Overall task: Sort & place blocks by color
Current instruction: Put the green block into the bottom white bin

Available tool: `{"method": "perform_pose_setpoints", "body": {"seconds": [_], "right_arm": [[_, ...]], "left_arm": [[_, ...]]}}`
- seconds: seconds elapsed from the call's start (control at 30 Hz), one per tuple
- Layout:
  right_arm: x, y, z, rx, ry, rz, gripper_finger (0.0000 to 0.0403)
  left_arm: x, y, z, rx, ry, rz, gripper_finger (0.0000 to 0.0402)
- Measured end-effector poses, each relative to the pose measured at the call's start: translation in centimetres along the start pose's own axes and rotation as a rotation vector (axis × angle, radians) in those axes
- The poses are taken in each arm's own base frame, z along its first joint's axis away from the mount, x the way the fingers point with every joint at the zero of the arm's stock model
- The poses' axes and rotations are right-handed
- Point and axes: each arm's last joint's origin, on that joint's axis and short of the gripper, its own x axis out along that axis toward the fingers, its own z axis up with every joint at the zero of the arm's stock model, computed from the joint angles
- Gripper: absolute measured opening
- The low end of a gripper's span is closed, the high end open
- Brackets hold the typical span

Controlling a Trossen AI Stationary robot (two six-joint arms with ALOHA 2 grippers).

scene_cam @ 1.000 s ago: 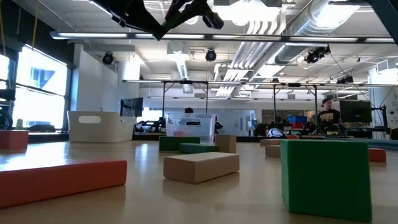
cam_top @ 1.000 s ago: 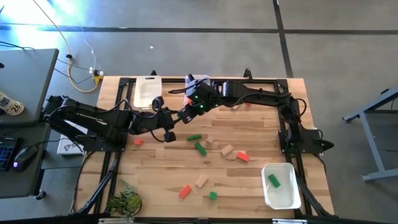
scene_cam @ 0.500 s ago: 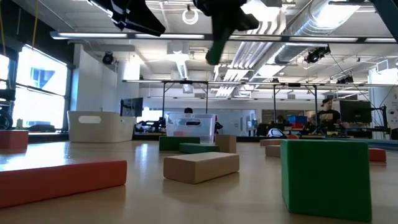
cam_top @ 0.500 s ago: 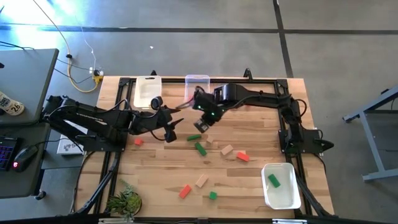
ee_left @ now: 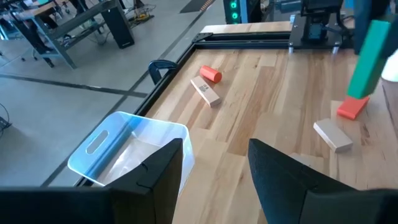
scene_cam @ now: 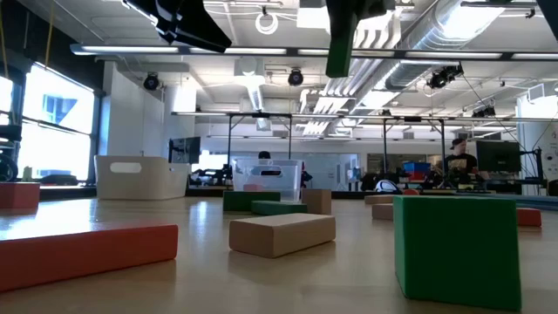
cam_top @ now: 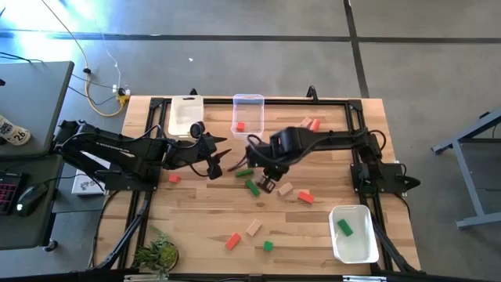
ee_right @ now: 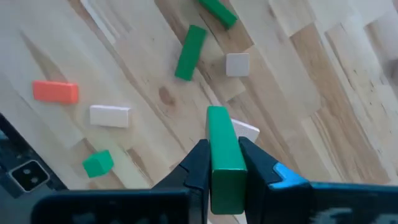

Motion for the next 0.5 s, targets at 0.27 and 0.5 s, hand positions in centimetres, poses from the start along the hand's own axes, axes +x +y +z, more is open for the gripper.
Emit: {"method": "perform_pose_setpoints", "body": {"seconds": [0.27,0.5], "right_arm": [[-0.2,1.5,-1.4,-0.112,-0.032,-0.030,0.0035],[-0.7,0.9,-3.6,-0.151,-0.011,-0.045,0.0035]], "left_arm": [[0.0,0.0,-0.1,-0.107,0.006,0.000,0.0168],[0.0,0.0,-0.2,-0.191,0.019,0.002,0.0168]]}}
